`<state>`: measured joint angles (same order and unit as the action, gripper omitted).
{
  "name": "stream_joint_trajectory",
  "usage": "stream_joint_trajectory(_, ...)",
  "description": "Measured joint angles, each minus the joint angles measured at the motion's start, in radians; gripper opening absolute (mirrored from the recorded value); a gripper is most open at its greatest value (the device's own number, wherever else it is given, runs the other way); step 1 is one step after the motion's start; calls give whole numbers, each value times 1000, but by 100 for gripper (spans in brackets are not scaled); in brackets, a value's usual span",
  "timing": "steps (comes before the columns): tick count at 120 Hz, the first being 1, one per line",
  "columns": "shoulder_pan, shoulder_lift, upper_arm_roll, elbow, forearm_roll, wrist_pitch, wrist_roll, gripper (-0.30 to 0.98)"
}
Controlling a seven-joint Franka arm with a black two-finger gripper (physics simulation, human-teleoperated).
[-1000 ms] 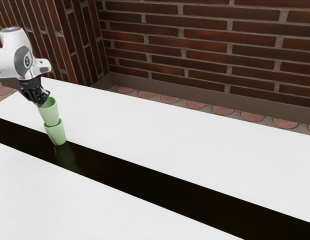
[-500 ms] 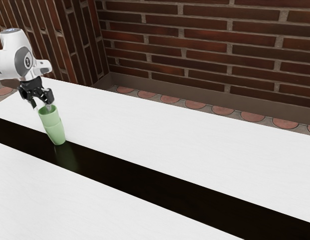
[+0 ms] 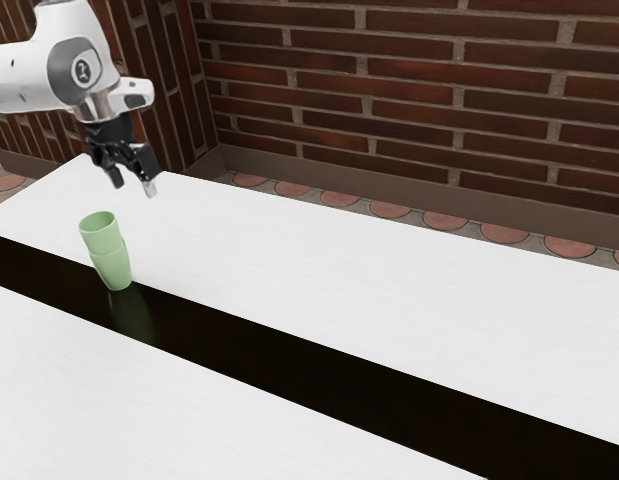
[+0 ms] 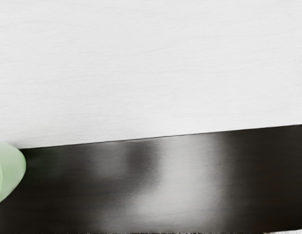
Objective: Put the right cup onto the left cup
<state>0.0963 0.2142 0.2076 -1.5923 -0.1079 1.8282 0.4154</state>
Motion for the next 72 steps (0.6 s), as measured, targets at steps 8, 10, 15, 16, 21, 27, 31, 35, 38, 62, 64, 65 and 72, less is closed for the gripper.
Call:
stream_joint_trajectory(8,-37,-28,0,-29,2,-8,0,67)
stream_joint_trajectory(10,-48,-41,0,-35,8,-10,0,67)
stream_joint_trajectory(15,-76,-73,0,-47,22,-13,-1,68)
stream_joint_trajectory(16,-81,-80,-1,-49,25,-13,-1,68)
stream_joint_trajectory(21,-105,-112,-1,-55,41,-17,-2,68)
stream_joint_trajectory(27,-130,-145,-2,-58,56,-24,-5,68)
stream_joint_trajectory(31,-145,-162,-2,-59,63,-29,-8,68)
stream_joint_trajectory(35,-156,-176,-4,-60,68,-35,-11,68)
stream_joint_trajectory(38,-164,-187,-5,-60,71,-40,-13,68)
stream_joint_trajectory(62,-208,-234,-25,-56,80,-74,-27,68)
stream_joint_trajectory(64,-210,-236,-28,-56,81,-76,-28,68)
stream_joint_trajectory(65,-211,-237,-29,-56,81,-76,-29,68)
stream_joint_trajectory(72,-218,-240,-34,-56,81,-82,-32,69)
